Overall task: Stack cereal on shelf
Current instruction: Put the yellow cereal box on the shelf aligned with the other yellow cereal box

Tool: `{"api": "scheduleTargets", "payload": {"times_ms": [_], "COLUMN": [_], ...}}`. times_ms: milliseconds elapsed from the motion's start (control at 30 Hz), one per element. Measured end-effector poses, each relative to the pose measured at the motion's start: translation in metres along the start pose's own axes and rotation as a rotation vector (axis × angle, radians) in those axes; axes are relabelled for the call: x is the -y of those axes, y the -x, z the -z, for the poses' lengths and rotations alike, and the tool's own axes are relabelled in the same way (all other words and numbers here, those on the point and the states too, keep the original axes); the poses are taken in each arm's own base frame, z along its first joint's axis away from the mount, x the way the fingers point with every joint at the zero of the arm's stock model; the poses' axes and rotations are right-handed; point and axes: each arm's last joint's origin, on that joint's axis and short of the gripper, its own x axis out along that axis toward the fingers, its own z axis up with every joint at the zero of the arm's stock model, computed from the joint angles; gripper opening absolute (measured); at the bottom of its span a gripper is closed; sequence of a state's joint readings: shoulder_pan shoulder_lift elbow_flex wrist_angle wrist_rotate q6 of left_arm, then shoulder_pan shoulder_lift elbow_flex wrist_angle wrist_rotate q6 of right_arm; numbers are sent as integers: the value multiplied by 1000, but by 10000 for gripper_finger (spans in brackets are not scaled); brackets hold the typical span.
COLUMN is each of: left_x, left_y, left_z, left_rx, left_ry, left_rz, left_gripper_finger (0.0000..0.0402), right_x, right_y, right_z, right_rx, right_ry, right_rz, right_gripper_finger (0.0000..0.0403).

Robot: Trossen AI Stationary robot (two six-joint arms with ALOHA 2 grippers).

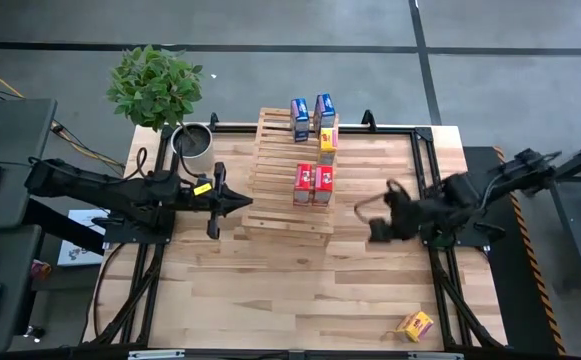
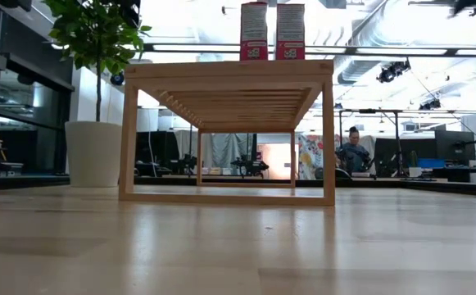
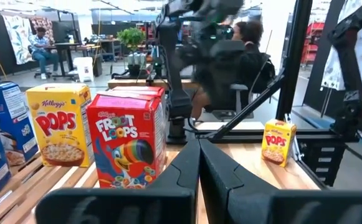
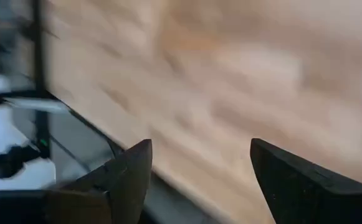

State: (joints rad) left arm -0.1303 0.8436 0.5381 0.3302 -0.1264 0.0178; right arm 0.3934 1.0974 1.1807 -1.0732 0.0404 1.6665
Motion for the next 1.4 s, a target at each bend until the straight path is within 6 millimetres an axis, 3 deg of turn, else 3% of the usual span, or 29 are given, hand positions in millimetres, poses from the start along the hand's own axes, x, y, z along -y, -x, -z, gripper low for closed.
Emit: {"api": "scheduleTargets", "payload": {"times_ms": [300, 533, 867, 1067, 1400], "left_x": [0, 0, 0, 0, 0], "left_y": [0, 0, 0, 0, 0], "left_z": [2, 2, 3, 3, 4], "left_rx": [-20, -19, -32, -34, -47], "left_ry": [-15, -15, -17, -17, -19], "left_rz": [1, 1, 1, 1, 1], "left_gripper_finger": [0, 0, 0, 0, 0], "right_x": [-15, -12, -18, -19, 3], "right_y": [-33, -54, -82, -79, -67], "right_z": [85, 137, 171, 175, 203], "right_rx": [-357, -443, -465, -384, -375], "right_ry": [-325, -356, -150, -145, -127], "right_rz": [368, 601, 603, 563, 597], "right_gripper_finger": [264, 264, 264, 264, 264]}}
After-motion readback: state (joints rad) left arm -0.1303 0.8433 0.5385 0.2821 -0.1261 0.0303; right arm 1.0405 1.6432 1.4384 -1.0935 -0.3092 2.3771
